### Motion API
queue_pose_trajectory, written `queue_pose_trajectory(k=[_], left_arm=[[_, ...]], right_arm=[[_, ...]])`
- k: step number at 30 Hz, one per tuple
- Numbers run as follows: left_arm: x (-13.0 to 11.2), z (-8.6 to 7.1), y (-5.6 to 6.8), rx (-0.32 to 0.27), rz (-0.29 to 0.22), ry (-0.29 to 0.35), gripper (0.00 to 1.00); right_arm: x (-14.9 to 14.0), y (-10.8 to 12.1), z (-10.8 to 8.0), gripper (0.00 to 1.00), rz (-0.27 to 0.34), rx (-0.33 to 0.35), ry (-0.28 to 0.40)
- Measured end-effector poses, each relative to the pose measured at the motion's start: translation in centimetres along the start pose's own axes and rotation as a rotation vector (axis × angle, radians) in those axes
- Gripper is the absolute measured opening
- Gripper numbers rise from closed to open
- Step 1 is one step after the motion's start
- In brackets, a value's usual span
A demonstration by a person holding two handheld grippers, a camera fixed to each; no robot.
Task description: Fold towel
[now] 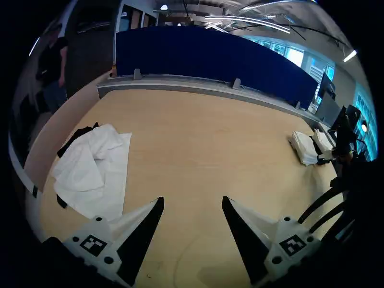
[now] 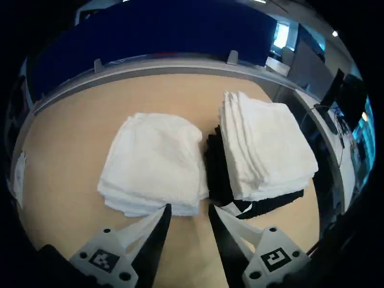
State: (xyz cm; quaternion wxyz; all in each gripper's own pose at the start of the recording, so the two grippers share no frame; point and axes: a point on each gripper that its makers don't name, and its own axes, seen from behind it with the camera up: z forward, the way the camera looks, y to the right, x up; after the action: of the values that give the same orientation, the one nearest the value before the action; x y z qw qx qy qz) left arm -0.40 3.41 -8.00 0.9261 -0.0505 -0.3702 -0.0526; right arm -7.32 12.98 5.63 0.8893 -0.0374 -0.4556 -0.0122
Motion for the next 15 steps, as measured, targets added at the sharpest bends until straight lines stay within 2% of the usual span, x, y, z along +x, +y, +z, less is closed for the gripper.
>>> queue_pose_trajectory(k=[4,8,9,12,15], left_arm=[[0.2,-0.1,0.0,-0.001,-0.001,0.002,0.9],[0.2,-0.1,-0.1,0.002,0.002,0.002,0.9],[0.2,-0.1,-0.1,0.002,0.001,0.002,0.89],[0.0,-0.1,-0.1,0.003,-0.001,0.001,0.9],[-0.1,-0.2,-0.2,0.005,-0.001,-0.002,0.89]], right_arm=[[1.3,-1.7,-0.2,0.73,-0.009,0.04,0.057],[3.2,-4.2,0.0,0.94,-0.008,0.106,0.118],[3.6,-4.7,0.1,0.97,-0.004,0.119,0.13],[4.4,-5.9,0.6,0.99,0.012,0.143,0.151],[4.2,-6.4,1.3,0.99,0.007,0.147,0.141]])
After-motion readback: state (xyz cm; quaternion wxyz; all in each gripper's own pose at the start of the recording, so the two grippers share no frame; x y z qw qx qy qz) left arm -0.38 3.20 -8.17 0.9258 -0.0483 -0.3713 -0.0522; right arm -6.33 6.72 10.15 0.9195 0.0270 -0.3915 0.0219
